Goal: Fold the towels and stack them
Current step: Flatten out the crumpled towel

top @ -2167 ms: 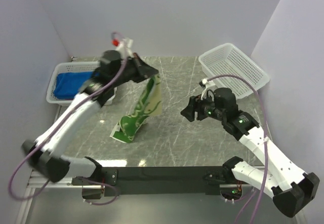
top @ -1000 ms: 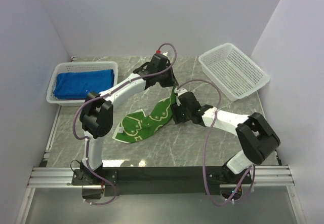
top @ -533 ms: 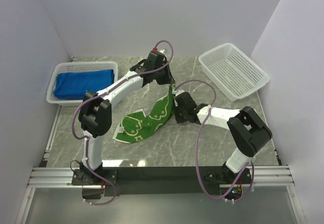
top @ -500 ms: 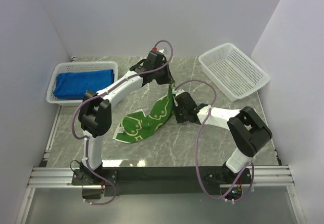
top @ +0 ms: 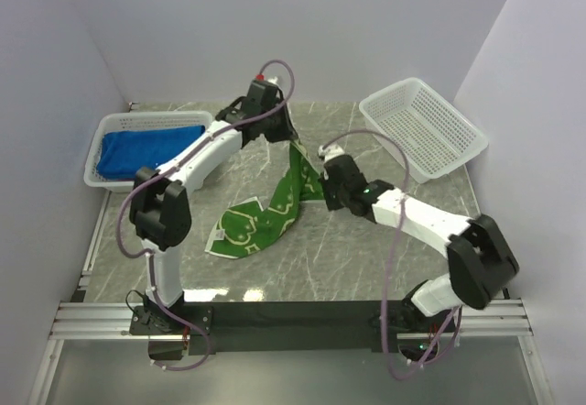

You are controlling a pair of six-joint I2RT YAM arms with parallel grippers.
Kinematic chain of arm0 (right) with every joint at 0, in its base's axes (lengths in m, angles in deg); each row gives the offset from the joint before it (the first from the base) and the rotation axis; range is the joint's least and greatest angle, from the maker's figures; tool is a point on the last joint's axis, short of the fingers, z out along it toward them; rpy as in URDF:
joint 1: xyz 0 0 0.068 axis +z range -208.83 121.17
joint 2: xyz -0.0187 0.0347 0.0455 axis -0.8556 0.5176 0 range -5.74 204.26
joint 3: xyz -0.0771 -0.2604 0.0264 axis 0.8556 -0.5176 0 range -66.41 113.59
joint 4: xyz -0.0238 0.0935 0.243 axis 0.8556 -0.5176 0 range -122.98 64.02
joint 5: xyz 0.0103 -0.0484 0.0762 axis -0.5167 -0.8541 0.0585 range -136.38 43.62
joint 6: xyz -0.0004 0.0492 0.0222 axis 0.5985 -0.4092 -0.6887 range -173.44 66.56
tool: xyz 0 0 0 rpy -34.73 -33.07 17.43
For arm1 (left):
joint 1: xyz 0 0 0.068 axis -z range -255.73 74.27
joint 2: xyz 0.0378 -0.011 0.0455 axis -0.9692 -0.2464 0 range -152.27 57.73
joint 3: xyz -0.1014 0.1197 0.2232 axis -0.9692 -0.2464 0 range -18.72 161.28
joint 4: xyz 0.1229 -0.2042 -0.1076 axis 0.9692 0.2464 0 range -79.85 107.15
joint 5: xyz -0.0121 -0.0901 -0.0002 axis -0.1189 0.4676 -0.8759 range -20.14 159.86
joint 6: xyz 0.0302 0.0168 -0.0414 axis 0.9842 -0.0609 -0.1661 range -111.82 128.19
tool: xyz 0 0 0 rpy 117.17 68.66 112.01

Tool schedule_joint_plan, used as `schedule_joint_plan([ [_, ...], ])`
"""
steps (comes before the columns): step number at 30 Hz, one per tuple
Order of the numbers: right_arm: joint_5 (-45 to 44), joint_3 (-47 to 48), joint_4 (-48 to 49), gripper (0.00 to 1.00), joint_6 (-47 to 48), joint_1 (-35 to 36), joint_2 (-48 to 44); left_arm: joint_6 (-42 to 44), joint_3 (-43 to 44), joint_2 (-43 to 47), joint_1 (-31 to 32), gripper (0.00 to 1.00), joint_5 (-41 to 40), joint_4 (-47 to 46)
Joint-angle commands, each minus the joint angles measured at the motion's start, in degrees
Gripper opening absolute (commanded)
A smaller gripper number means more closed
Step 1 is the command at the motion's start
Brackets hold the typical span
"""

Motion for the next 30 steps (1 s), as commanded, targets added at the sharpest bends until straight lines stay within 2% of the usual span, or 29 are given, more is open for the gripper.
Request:
schedule_joint_plan([
  [1, -6.31, 10.35, -6.58, 0.0, 6.92, 0.39, -8.3, 3.17, 5.8, 11.56, -0.88, 0.01, -4.88, -0.5],
  [7, -10.88, 28.01, -15.12, 0.0, 15.38, 0.3, -13.23, 4.92, 7.56, 22.63, -1.59, 0.01, -10.14, -0.94],
  [10, -11.68, 34.26, -16.27, 0.0, 19.86, 0.3, -14.63, 6.15, 7.56, 27.74, -1.59, 0.01, -11.83, -2.17],
  [14, -9.32, 40.79, -19.51, 0.0, 23.03, 0.39, -16.82, 7.21, 6.51, 33.37, -1.59, 0.01, -10.18, -2.44],
  [16, -3.44, 42.81, -21.89, 0.0, 24.08, 0.3, -18.49, 7.48, 5.63, 37.23, -1.59, 0.01, -8.68, -2.0],
  [21, 14.81, 42.47, -24.89, 0.0, 26.99, 0.39, -27.28, 5.46, -2.98, 47.78, -1.59, 0.01, -3.76, -4.98],
  [25, 24.32, 43.78, -29.35, 0.0, 28.04, 0.47, -31.42, 3.52, -5.88, 54.29, -1.59, 0.01, 1.25, -4.9],
  [30, 28.31, 46.16, -32.27, 0.0, 28.04, 0.39, -32.48, 1.42, -7.82, 57.46, -1.59, 0.01, 4.16, -3.15],
])
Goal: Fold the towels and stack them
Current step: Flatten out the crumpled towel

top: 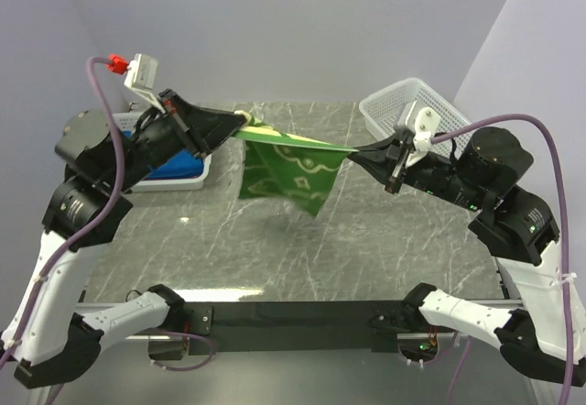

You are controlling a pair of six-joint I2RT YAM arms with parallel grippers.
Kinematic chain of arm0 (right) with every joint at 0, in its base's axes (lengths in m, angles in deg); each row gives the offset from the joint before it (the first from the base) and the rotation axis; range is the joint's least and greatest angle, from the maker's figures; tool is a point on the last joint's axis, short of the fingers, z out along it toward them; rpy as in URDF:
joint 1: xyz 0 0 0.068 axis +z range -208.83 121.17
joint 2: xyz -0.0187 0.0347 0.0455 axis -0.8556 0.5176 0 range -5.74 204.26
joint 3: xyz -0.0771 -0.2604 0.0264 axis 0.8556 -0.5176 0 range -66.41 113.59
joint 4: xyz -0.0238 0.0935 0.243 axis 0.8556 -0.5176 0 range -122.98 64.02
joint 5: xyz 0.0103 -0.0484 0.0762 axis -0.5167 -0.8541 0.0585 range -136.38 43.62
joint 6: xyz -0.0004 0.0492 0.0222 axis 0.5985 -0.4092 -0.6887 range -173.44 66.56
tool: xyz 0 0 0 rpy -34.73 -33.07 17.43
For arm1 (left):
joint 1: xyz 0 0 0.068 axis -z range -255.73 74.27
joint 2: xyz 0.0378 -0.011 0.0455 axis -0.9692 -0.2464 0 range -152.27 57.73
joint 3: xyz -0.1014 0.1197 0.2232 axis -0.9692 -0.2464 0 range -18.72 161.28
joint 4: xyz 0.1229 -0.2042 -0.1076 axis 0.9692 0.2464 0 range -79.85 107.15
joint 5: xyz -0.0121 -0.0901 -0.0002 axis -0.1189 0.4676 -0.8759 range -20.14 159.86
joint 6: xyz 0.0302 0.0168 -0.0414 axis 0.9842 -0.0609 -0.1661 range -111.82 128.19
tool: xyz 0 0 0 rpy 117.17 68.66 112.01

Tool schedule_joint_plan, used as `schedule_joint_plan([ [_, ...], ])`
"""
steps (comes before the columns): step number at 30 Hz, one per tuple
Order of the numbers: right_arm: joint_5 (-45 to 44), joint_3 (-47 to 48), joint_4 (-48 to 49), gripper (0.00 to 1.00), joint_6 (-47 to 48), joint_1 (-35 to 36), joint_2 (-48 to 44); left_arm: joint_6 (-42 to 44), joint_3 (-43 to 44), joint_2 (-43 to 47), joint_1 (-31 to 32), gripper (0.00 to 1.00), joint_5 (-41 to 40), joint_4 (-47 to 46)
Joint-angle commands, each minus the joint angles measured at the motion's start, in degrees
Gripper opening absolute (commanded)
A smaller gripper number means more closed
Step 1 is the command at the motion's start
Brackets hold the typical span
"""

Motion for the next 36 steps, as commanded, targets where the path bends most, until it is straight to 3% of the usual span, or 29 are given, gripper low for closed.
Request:
schedule_joint_plan([
  [1, -1.59, 3.12, -6.07, 0.0, 1.75, -1.36, -3.08, 0.21, 0.14, 3.52, -2.13, 0.01, -5.17, -0.78],
  [7, -12.47, 1.19, -2.21, 0.0, 1.92, -1.45, 0.87, -0.14, 1.63, -1.74, -2.13, 0.01, -10.87, 3.18],
  [11, -20.66, -0.83, -0.09, 0.0, 3.86, -3.72, 9.37, -1.2, -1.09, -9.29, -2.05, 0.01, -16.68, 0.82],
  [14, -20.93, -1.97, 2.63, 0.0, 3.24, -10.2, 16.24, -0.93, -0.92, -19.12, -3.09, 0.04, -25.63, -1.47],
  [18, -20.65, -3.03, 8.16, 0.0, 4.03, -15.07, 25.11, -3.65, 3.82, -38.25, -8.18, 0.03, -25.21, -3.93],
  [27, -27.86, 6.79, 11.87, 0.0, 6.32, -19.38, 48.67, -3.93, 24.11, -66.14, -12.23, 0.01, -12.83, -9.03],
  [31, -30.77, 10.24, 9.68, 0.0, 6.76, -19.73, 54.39, -3.66, 28.7, -70.39, -14.52, 0.01, -8.08, -9.04],
  [36, -26.74, 4.47, 9.84, 0.0, 4.74, -19.21, 51.68, -4.01, 21.33, -66.28, -16.02, 0.01, -0.97, -10.79],
])
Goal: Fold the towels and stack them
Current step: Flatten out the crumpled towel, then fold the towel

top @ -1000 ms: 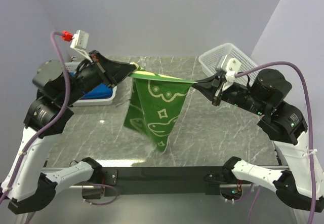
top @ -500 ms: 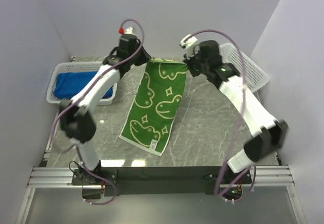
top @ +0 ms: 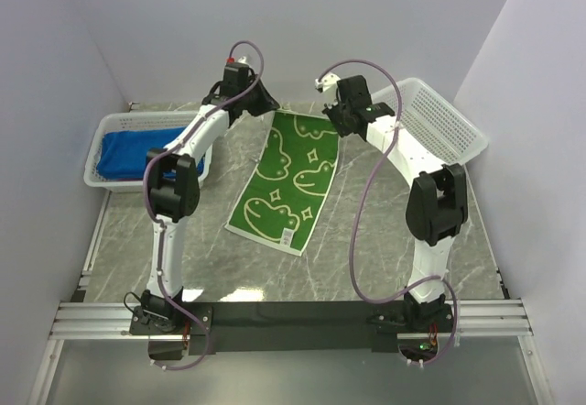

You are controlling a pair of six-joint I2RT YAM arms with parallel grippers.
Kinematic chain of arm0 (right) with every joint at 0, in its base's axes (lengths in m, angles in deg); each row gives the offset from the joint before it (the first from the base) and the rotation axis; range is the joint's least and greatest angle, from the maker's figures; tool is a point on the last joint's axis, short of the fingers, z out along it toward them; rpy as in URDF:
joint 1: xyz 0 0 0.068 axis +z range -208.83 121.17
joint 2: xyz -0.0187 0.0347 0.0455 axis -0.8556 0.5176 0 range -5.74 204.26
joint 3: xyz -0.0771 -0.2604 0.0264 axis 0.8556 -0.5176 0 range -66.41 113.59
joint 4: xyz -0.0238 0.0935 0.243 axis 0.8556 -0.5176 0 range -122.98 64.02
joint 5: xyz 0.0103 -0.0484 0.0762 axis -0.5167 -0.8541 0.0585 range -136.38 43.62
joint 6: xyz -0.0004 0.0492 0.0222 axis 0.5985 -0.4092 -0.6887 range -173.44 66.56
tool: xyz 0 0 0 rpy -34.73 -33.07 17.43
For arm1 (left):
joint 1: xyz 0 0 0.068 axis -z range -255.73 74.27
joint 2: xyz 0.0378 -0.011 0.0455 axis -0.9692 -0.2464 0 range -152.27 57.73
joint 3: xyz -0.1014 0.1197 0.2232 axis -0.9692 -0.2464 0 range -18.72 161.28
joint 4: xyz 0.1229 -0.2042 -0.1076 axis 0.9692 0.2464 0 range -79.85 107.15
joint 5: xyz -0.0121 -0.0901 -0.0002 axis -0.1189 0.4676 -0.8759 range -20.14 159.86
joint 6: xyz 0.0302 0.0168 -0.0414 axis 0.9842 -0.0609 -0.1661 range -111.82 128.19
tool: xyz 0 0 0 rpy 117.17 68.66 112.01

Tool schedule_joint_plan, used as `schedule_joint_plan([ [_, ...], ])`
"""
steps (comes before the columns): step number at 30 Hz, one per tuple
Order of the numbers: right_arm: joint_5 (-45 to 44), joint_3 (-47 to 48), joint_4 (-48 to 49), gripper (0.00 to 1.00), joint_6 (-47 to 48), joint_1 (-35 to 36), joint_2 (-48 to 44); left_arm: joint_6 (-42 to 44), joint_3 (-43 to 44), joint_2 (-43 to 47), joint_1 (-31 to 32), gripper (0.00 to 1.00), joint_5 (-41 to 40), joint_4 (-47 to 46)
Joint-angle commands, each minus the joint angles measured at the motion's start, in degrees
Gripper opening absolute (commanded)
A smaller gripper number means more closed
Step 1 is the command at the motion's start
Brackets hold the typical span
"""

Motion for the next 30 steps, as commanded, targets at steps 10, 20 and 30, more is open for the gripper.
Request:
schedule_joint_plan([
  [10, -2.97, -11.41, -8.17, 0.0, -9.3, 5.97, -12.97, 5.21, -18.98, 18.06, -3.23, 0.01, 2.12, 6.62],
  [20, -8.6, -22.3, -12.05, 0.0, -18.46, 17.84, -16.14, 3.55, -39.2, 31.24, -3.85, 0.01, -0.27, 6.55],
  [30, -13.08, -24.6, -16.71, 0.0, -23.89, 25.93, -16.05, 2.75, -54.16, 40.47, -3.85, 0.01, -3.43, 4.88],
])
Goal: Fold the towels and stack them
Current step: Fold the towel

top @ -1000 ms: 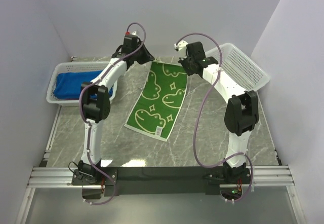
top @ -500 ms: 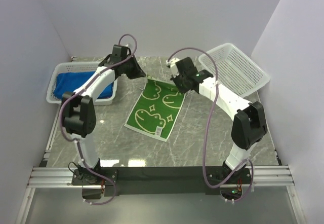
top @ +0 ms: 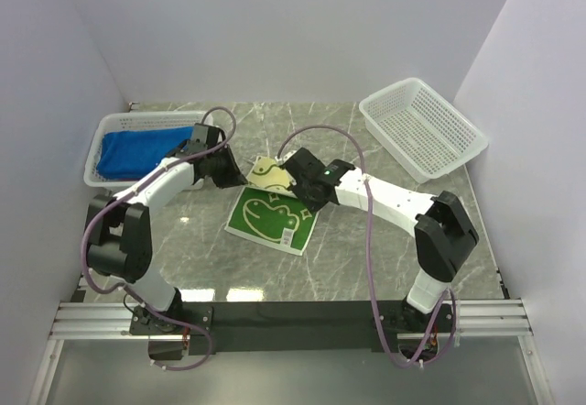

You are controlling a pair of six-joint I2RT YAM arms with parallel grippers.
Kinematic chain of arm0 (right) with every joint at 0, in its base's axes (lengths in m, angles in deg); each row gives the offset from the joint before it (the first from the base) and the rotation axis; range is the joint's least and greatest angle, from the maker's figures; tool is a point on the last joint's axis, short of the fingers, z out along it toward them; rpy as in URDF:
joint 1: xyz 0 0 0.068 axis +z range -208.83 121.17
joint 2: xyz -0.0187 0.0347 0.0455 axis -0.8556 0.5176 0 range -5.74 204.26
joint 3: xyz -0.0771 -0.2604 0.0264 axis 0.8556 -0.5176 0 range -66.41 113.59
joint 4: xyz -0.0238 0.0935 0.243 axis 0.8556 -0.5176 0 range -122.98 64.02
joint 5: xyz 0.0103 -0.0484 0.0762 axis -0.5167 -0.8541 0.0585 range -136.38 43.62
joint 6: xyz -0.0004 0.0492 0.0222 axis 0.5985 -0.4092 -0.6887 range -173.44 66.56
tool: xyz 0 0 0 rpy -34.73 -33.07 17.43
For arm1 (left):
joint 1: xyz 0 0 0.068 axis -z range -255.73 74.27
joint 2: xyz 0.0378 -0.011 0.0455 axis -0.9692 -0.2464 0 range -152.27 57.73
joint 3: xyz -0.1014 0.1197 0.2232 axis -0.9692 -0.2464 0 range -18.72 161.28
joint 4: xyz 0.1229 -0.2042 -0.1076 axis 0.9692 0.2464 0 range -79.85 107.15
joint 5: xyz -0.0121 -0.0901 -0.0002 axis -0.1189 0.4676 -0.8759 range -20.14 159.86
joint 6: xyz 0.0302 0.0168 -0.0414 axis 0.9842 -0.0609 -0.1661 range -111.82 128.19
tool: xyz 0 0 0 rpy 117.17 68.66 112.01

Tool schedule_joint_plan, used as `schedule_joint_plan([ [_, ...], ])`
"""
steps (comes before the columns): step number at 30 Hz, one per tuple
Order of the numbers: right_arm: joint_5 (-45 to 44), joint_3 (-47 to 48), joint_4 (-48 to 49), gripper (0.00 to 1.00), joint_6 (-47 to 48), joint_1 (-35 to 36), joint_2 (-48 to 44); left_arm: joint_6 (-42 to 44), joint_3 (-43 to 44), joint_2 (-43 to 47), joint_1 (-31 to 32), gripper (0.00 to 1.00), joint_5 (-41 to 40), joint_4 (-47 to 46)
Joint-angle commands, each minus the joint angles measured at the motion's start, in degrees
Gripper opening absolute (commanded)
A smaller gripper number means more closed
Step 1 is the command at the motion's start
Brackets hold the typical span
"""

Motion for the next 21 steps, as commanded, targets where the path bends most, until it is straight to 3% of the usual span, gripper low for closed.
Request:
schedule_joint_plan([
  [1, -5.34, 0.21, -7.51, 0.0, -3.43, 1.85, -2.26, -0.09, -2.97, 4.15, -1.27, 0.01, -4.59, -2.4],
  [12, -5.43, -0.4, -10.95, 0.0, -8.53, 10.38, -3.4, -0.27, -10.98, 12.94, -1.18, 0.01, -7.92, -0.39],
  [21, -2.1, -9.18, -3.13, 0.02, -11.25, 13.28, -1.21, -4.3, -22.73, 16.02, -1.1, 0.03, -9.42, -5.65],
])
